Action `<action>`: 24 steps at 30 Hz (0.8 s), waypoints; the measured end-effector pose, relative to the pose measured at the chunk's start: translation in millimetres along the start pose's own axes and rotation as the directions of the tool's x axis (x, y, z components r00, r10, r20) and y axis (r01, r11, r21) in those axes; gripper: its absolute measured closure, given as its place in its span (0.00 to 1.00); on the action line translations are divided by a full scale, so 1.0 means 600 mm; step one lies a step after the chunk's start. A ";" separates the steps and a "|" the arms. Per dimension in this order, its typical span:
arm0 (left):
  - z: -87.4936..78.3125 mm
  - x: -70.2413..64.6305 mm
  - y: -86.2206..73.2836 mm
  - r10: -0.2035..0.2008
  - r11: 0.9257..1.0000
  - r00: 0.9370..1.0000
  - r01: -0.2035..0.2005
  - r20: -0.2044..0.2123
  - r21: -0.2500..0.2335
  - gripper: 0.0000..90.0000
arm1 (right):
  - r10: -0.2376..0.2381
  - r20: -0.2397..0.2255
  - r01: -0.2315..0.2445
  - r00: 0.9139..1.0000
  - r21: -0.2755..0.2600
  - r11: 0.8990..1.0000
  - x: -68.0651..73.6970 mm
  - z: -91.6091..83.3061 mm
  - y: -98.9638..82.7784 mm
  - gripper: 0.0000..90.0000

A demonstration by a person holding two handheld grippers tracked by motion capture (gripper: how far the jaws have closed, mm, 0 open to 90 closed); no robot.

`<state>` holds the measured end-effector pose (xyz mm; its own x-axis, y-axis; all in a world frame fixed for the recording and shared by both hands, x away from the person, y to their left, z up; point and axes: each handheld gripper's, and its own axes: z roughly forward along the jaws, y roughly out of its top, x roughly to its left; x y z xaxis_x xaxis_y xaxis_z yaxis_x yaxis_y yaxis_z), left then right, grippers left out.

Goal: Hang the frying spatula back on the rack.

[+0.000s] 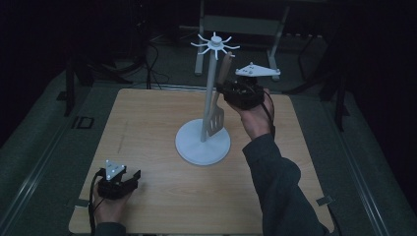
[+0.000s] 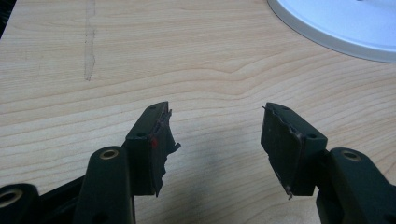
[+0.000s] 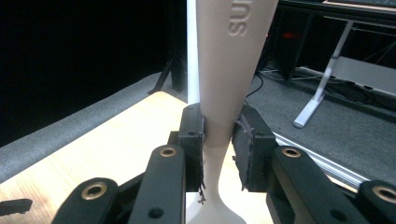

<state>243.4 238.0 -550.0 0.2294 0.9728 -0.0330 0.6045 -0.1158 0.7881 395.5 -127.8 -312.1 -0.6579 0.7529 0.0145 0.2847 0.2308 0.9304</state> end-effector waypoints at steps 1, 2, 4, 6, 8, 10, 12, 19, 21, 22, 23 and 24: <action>0.000 0.000 0.000 0.001 1.000 1.000 -0.001 0.000 0.000 0.47 | -0.001 -0.001 0.001 1.000 0.001 1.000 0.000 0.000 0.000 0.82; 0.000 0.000 0.000 0.002 1.000 1.000 -0.002 0.000 0.000 0.47 | 0.000 0.001 0.000 1.000 0.001 1.000 0.000 0.001 0.001 0.82; 0.000 0.000 0.000 0.000 1.000 1.000 0.000 0.000 -0.001 0.47 | 0.000 0.004 0.000 1.000 0.001 1.000 0.000 0.001 0.001 0.82; -0.001 0.000 0.000 -0.003 1.000 1.000 0.003 -0.002 -0.001 0.47 | 0.000 0.001 0.000 1.000 -0.003 1.000 0.000 0.001 -0.001 0.82; 0.000 0.000 0.000 -0.001 1.000 1.000 0.001 -0.001 0.000 0.47 | 0.003 -0.007 -0.003 1.000 -0.012 1.000 -0.002 -0.001 -0.005 0.82; 0.000 0.000 0.000 0.002 1.000 1.000 -0.002 0.000 0.000 0.47 | 0.007 -0.007 -0.007 1.000 -0.017 1.000 -0.004 -0.002 -0.008 0.82; 0.000 0.000 0.000 0.002 1.000 1.000 -0.002 0.000 0.000 0.47 | 0.008 -0.001 -0.008 1.000 -0.015 1.000 -0.005 -0.004 -0.008 0.81; 0.000 -0.001 0.000 0.006 1.000 1.000 -0.006 -0.001 0.003 0.47 | 0.000 0.013 0.000 1.000 -0.001 1.000 -0.010 -0.004 -0.020 0.76; 0.000 -0.001 0.000 0.004 1.000 1.000 -0.004 0.000 0.002 0.47 | 0.002 0.007 -0.002 1.000 0.003 1.000 -0.012 -0.003 -0.024 0.76; 0.000 0.000 0.000 0.003 1.000 1.000 -0.003 0.000 0.001 0.47 | 0.001 0.005 -0.001 1.000 0.005 1.000 -0.012 -0.003 -0.026 0.76; 0.000 0.000 0.000 0.001 1.000 1.000 -0.001 -0.001 0.000 0.47 | 0.000 0.002 0.000 1.000 0.003 1.000 -0.012 -0.004 -0.028 0.76; 0.000 0.000 0.000 0.001 1.000 1.000 -0.001 -0.001 -0.001 0.47 | -0.001 0.003 0.001 1.000 0.003 1.000 -0.012 -0.006 -0.030 0.74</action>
<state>243.3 238.0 -550.0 0.2292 0.9729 -0.0317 0.6038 -0.1166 0.7885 392.5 -139.4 -327.5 -0.6561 0.7545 0.0125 0.2864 0.2337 0.9292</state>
